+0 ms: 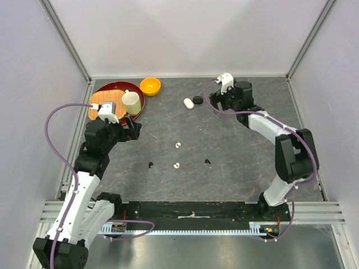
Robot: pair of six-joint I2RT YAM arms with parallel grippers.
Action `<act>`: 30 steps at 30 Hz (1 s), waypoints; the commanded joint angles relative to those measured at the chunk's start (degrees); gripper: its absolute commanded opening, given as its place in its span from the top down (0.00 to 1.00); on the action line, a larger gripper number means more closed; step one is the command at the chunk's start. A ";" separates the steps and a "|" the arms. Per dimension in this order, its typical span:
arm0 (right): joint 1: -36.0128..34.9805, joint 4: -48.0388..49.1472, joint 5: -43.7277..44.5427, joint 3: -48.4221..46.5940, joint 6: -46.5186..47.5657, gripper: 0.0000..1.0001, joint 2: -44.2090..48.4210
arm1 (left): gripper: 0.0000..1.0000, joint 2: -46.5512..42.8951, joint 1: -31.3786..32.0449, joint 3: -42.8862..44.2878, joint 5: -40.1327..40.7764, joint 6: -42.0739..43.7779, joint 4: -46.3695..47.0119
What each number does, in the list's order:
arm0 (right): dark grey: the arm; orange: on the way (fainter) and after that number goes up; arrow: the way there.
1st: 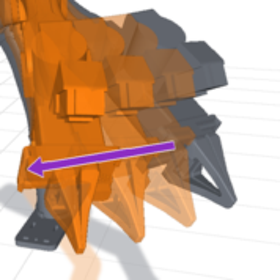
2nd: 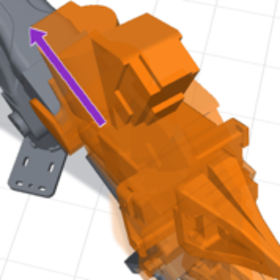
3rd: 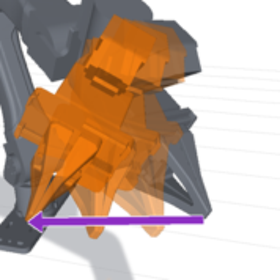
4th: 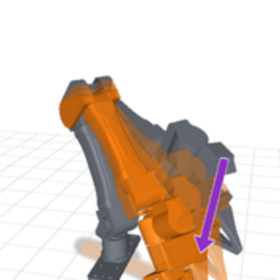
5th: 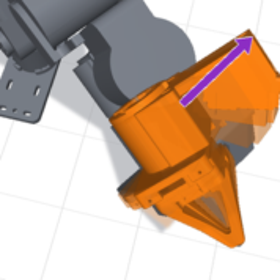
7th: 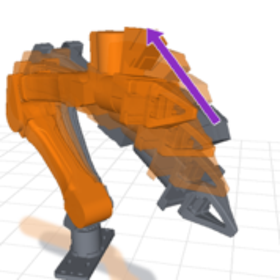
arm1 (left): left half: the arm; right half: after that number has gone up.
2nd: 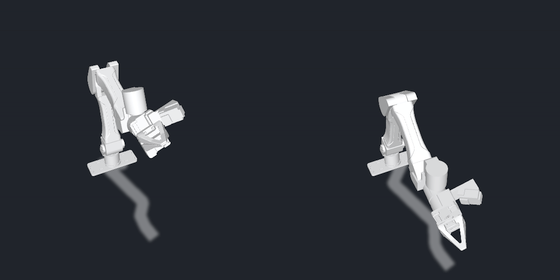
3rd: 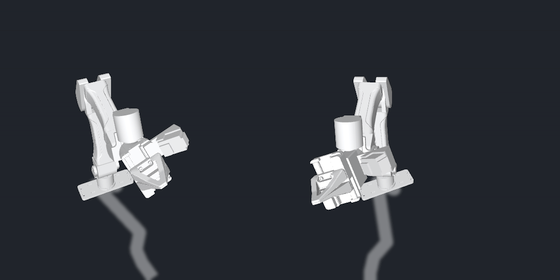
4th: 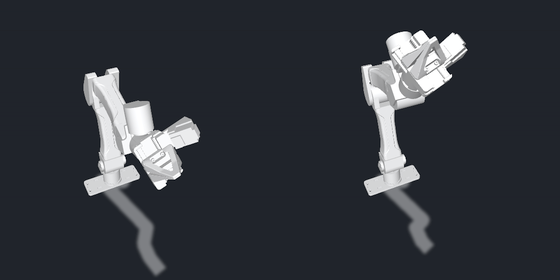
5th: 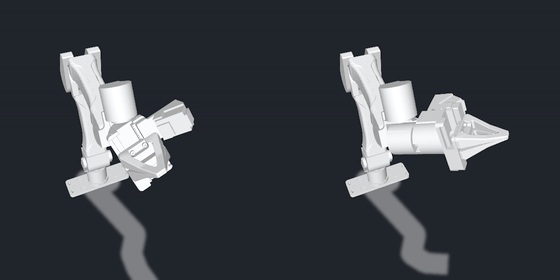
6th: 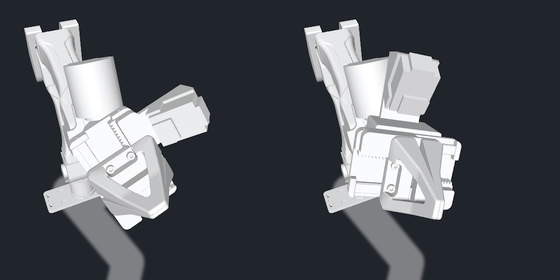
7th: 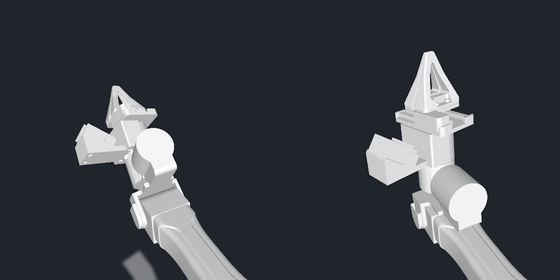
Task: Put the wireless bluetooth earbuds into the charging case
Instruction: Pick up the charging case at the center of the board.
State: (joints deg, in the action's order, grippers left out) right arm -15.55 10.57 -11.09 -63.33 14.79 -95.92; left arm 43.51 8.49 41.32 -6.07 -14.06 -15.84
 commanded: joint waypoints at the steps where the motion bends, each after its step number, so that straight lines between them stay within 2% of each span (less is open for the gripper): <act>1: -0.53 -3.10 -6.65 -8.90 -0.19 0.02 -6.20 | 0.02 -0.44 -0.05 0.69 0.44 0.44 -0.42; 6: -3.69 -4.76 -4.30 -16.20 -2.91 0.04 -13.41 | 0.02 -0.35 -0.14 0.78 1.23 0.71 -0.78; 12: -7.03 -16.61 1.86 -29.64 -8.89 0.05 -22.02 | 0.02 0.44 -0.05 1.13 1.50 0.62 -1.74; 19: -9.32 -18.12 3.62 -33.95 -8.20 0.09 -26.77 | 0.02 0.53 -0.05 1.04 1.06 0.44 -1.83; 23: -10.29 -20.93 4.06 -38.70 -8.02 0.18 -30.20 | 0.02 0.53 -0.05 1.04 0.97 0.44 -1.92; 30: -11.52 -24.01 5.90 -46.17 -8.11 0.23 -36.17 | 0.02 0.97 -0.05 1.13 0.88 0.35 -2.18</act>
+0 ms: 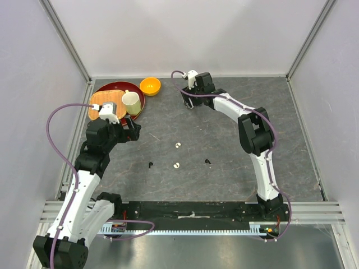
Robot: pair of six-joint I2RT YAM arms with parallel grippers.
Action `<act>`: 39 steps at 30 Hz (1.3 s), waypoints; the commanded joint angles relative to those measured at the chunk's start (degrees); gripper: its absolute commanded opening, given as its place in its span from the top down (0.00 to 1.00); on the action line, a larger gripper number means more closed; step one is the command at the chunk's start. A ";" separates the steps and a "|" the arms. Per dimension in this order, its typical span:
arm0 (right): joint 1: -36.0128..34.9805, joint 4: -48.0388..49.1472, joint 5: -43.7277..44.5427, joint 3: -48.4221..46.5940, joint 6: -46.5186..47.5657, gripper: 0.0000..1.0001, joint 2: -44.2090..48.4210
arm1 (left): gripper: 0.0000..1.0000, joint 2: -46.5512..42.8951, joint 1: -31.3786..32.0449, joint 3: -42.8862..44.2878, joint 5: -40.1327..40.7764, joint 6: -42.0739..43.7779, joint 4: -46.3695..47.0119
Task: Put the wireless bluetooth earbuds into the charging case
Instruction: Pick up the charging case at the center of the board.
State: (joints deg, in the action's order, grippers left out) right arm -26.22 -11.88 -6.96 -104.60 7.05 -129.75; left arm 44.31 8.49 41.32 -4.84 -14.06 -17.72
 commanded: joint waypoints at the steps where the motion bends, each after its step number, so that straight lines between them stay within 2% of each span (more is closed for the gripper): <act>1: -1.03 -1.74 1.95 -6.05 -0.46 0.23 -3.39 | 0.02 0.24 -0.05 1.13 -0.34 0.35 -0.22; 10: -1.64 -4.03 3.80 -8.69 -0.11 0.30 -6.56 | 0.02 1.03 -0.05 1.31 -0.17 0.44 -0.39; 32: -2.26 -5.52 5.73 -12.56 -3.80 0.36 -11.22 | 0.02 1.91 -0.05 1.57 0.10 0.35 -0.92; 39: -2.52 -5.87 6.61 -11.60 -2.48 0.46 -11.49 | 0.02 2.00 -0.05 1.57 -0.17 0.27 -1.00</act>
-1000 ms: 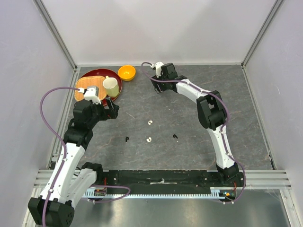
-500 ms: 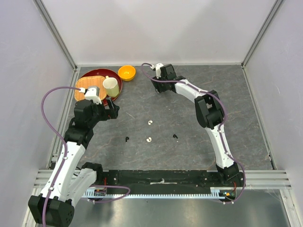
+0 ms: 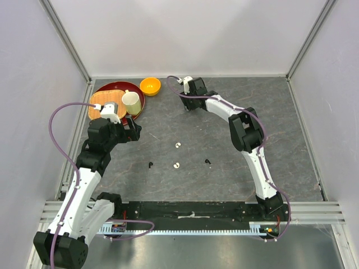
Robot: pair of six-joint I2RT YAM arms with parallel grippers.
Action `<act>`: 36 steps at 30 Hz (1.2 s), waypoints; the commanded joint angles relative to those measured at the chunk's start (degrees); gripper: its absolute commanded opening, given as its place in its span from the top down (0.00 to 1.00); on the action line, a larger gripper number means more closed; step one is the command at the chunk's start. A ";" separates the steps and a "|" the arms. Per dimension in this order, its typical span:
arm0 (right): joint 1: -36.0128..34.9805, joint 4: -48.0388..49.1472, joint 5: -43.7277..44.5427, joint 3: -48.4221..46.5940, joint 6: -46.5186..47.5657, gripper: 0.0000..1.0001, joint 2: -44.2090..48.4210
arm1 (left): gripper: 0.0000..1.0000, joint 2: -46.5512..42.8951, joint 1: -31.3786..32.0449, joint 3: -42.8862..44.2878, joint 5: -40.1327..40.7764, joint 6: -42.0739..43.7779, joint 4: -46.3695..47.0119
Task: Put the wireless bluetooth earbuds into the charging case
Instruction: Pick up the charging case at the center of the board.
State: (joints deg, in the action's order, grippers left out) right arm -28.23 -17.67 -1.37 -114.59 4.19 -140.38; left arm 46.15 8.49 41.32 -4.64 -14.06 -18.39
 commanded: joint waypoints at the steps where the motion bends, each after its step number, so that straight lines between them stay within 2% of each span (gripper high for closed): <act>1: -0.42 -0.17 1.01 -1.52 0.38 0.52 -0.86 | 0.02 0.17 -0.05 1.66 -0.37 0.27 -0.33; 3: -0.42 -0.17 1.01 -1.26 0.47 0.57 -0.60 | 0.02 0.25 -0.05 1.57 -0.45 0.27 -0.24; 4: -0.42 -0.17 1.01 -1.17 0.47 0.63 -0.43 | 0.02 0.26 -0.05 1.57 -0.45 0.27 -0.33; 8: -0.42 -0.08 1.01 -0.82 0.38 0.67 0.36 | 0.02 0.61 -0.05 1.57 -1.15 0.18 0.11; 10: -0.42 0.27 0.93 -0.12 0.38 0.72 1.77 | 0.01 0.61 -0.05 1.74 -1.07 -0.52 0.37; 13: -0.42 2.28 -1.88 2.69 0.21 0.79 5.36 | 0.01 0.08 -0.05 1.83 -1.07 -1.22 1.68; 16: -0.42 6.40 -6.53 7.70 0.38 0.80 10.37 | 0.01 -1.32 -0.14 0.96 -2.12 -2.28 4.14; 19: -0.42 9.23 -8.91 11.83 0.74 0.81 14.77 | 0.01 -3.61 -0.14 -0.44 -5.45 -2.55 6.34; 21: -0.42 9.50 -12.50 13.94 -0.40 0.87 17.66 | 0.01 -5.62 -0.14 -1.50 -7.12 -2.37 9.15; 23: -0.42 10.20 -14.97 16.22 -1.63 0.89 20.04 | 0.01 -6.68 -0.14 -3.35 -10.11 -1.76 11.52; 30: -0.42 19.85 -17.18 35.71 -8.66 0.94 36.65 | 0.01 -4.06 -0.14 -2.48 -13.90 -2.90 9.17; 36: -0.42 22.15 -11.12 48.04 -10.78 0.97 48.60 | 0.01 1.31 -0.14 -1.24 -14.95 -4.92 7.58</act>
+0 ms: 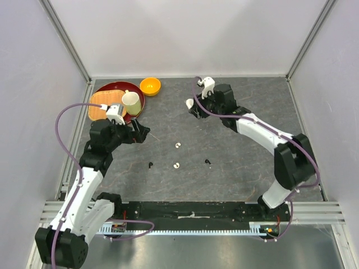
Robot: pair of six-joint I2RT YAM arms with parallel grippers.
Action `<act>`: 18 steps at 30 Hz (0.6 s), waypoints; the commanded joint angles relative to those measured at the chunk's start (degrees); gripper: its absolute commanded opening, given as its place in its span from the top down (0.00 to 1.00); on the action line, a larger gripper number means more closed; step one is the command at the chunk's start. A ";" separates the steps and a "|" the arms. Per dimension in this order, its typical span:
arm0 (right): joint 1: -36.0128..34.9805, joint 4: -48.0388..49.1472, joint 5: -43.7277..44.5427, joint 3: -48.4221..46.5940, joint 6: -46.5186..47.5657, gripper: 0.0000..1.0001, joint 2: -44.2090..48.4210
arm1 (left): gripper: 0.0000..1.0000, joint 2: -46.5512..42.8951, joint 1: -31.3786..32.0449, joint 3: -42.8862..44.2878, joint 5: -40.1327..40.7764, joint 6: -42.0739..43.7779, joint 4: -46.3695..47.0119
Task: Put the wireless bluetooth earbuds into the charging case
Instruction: Open the charging case.
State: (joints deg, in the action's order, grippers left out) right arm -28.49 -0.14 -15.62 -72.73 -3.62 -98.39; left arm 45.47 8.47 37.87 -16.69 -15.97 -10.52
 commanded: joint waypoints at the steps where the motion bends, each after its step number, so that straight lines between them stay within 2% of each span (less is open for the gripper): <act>1: -0.25 4.97 3.66 7.67 -3.24 0.97 8.02 | 0.01 2.34 -0.12 2.21 -3.61 -3.19 -0.20; 6: -1.21 5.59 5.42 18.92 -4.47 1.00 19.44 | 0.01 3.65 -0.12 2.39 -7.12 -2.93 -0.02; 7: -2.17 6.20 5.51 21.03 -4.47 1.00 21.38 | 0.01 4.01 -0.12 2.65 -10.35 -2.41 -0.02; 11: -5.17 12.17 8.32 35.42 -6.49 1.00 34.10 | 0.01 5.68 -0.03 2.74 -16.00 -2.66 0.33; 14: -6.31 15.61 10.08 42.12 -5.44 1.00 41.40 | 0.01 7.52 -0.03 2.83 -20.04 -4.33 0.94; 18: -6.40 14.91 8.77 45.22 -0.53 1.00 46.35 | 0.02 10.95 0.14 3.96 -26.19 -5.39 0.51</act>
State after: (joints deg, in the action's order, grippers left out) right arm -34.76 9.78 -7.60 -29.54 -7.86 -55.96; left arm 54.02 8.47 38.68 -33.80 -18.35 -10.63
